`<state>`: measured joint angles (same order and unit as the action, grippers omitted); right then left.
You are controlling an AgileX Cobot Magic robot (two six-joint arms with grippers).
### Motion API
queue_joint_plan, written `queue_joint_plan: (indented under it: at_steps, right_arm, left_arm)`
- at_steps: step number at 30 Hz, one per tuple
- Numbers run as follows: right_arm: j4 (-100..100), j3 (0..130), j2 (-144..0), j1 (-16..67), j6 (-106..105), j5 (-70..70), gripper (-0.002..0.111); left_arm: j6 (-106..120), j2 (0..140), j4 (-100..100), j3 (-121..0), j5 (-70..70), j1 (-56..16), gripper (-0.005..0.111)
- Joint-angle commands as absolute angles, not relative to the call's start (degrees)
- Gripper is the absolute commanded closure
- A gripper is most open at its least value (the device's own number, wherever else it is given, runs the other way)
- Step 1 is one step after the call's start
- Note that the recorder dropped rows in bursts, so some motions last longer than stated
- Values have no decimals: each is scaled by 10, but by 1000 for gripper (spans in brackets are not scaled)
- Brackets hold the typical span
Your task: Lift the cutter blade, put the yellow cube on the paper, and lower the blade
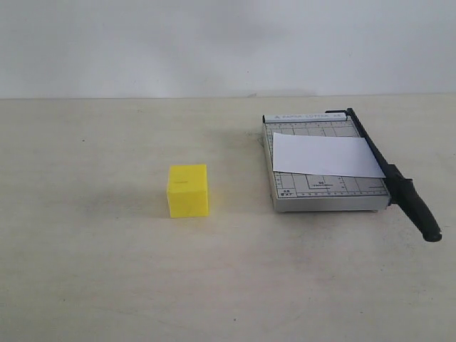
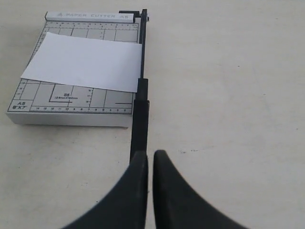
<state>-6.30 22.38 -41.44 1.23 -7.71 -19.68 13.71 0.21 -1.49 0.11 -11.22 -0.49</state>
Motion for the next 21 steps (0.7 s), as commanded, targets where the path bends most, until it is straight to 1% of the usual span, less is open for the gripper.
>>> queue_joint_plan:
  at_steps: [1, 7, 11, 21]
  right_arm:
    - [-61, 221, -411, 11, -74, -176, 104]
    - [-61, 221, -411, 11, -74, -168, 104]
    - [-58, 221, -412, 11, -74, -167, 104]
    - [0, 221, -412, 11, -76, -161, 104]
  left_arm:
    - [140, 0, -13, 0, -105, -3, 102]
    - [127, 0, -4, 0, -109, -3, 102]
    - [7, 0, 40, 0, -187, -3, 102]
    - [6, 0, 40, 0, -189, -3, 102]
